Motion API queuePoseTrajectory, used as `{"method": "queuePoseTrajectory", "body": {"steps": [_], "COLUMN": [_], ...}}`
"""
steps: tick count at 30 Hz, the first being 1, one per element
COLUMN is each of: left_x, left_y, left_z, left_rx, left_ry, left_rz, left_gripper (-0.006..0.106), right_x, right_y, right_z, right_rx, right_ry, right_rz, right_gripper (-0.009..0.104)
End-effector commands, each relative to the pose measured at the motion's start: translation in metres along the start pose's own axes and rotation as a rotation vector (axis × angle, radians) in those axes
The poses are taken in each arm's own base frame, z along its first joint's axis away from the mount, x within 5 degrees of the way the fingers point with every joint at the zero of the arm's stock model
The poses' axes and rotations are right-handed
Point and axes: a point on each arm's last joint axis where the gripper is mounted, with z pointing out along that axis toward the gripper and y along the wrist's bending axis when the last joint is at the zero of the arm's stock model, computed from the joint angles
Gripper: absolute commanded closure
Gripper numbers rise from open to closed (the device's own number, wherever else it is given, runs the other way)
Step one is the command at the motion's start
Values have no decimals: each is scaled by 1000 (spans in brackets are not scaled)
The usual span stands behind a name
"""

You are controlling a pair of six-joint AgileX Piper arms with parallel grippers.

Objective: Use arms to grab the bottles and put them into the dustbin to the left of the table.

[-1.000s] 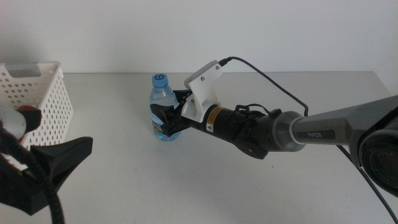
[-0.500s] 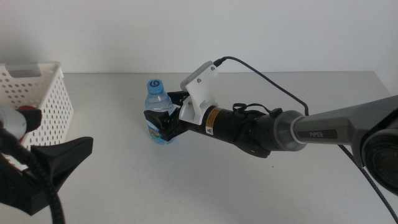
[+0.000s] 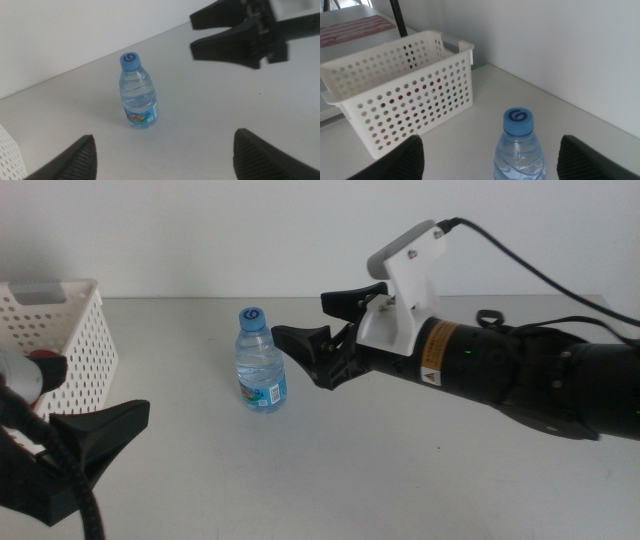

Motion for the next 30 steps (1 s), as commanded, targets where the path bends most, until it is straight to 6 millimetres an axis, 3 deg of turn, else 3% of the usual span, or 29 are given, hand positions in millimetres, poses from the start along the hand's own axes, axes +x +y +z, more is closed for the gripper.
{"method": "queuePoseTrajectory", "body": {"steps": [1,7,10,14,21,30], "left_x": [-15,-15,-15,-15,-15,-15], "left_y": [1,1,1,1,1,1], "left_z": [-4,-4,-4,-4,-4,-4], "left_rx": [-5,-5,-5,-5,-5,-5], "left_ry": [-100,-100,-100,-100,-100,-100], "left_rz": [-19,-19,-19,-19,-19,-19], "left_gripper": [7,7,7,7,7,7], "right_x": [-41,-51,-53,-50,-54,-54], "right_y": [13,26,30,35,48,48], "right_z": [-36,-90,-118,-145,-165,-166], "right_rx": [-12,63,133,251,252,251], "right_ry": [-97,-40,-80,-47,28,33], "right_rz": [-29,-29,65,53,-156,-166], "right_gripper": [29,30,30,30,30,30]}}
